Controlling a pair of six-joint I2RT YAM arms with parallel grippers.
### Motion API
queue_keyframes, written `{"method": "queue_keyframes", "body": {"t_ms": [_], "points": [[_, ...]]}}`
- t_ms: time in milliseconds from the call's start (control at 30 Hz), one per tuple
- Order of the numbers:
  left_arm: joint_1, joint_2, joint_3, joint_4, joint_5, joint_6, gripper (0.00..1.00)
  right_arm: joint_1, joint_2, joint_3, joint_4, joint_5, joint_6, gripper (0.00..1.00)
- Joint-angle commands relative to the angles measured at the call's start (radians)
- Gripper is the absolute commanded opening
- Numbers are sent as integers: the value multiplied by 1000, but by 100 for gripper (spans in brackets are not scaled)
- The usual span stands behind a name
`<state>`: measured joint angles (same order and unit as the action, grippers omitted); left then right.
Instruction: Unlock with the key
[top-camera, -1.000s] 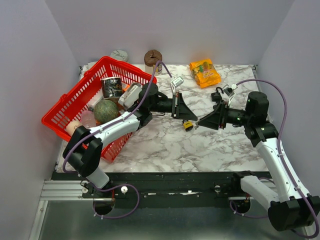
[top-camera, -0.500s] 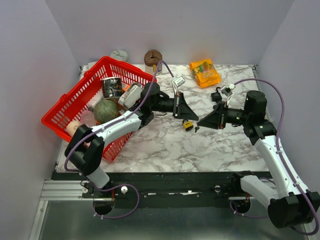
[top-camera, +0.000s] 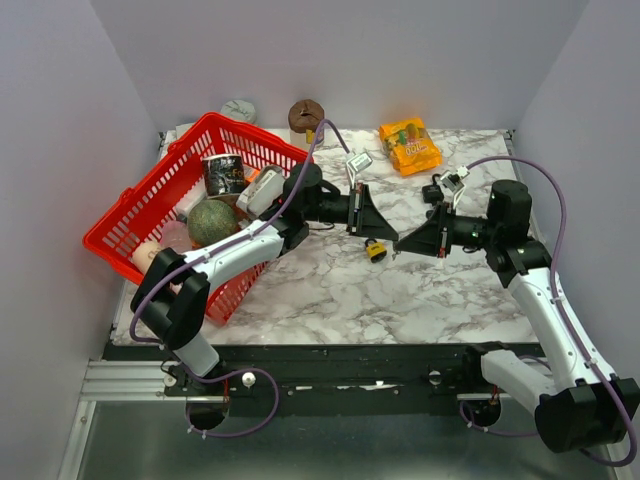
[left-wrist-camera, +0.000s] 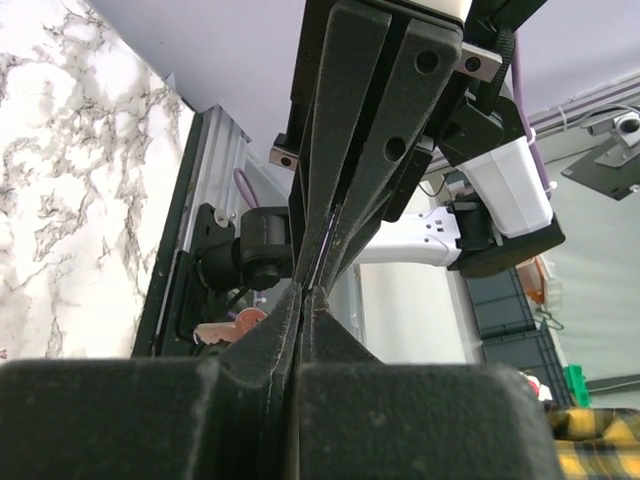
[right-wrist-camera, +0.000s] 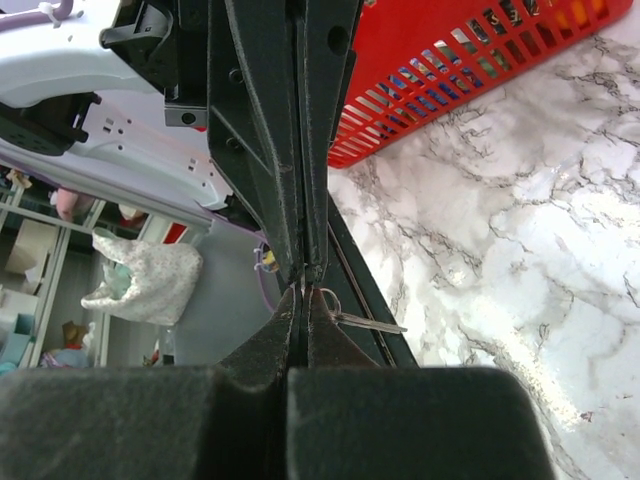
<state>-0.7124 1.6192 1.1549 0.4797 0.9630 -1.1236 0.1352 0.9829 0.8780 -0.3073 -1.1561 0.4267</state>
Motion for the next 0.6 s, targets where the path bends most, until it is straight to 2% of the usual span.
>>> {"method": "queue_keyframes", "body": {"t_ms": [0,67,100,167,200,267,300,400,433,567], "points": [[-10,-1,45,-45,10,48,39,-3,-1,6,11,58,4,1],[-12,-7,52,-107,-3,89,55,-5,-4,6,11,88,7,1],[-12,-12,58,-125,-16,102,67,-5,-6,6,11,117,10,1],[-10,-25,65,-194,-36,155,82,-3,-15,10,13,159,18,1],[-12,-30,75,-219,-62,177,96,-3,-16,10,13,203,21,1],[-12,-47,83,-277,-101,212,99,-3,-27,9,4,275,50,1],[-12,-51,97,-298,-124,249,99,-5,-32,9,-10,379,64,1],[-16,-47,167,-462,-263,332,99,-5,-43,9,-47,537,104,1],[-19,-42,189,-568,-370,352,99,-5,-47,10,-53,567,113,1],[-50,2,299,-754,-570,390,99,-5,-67,25,-93,686,124,1]]}}
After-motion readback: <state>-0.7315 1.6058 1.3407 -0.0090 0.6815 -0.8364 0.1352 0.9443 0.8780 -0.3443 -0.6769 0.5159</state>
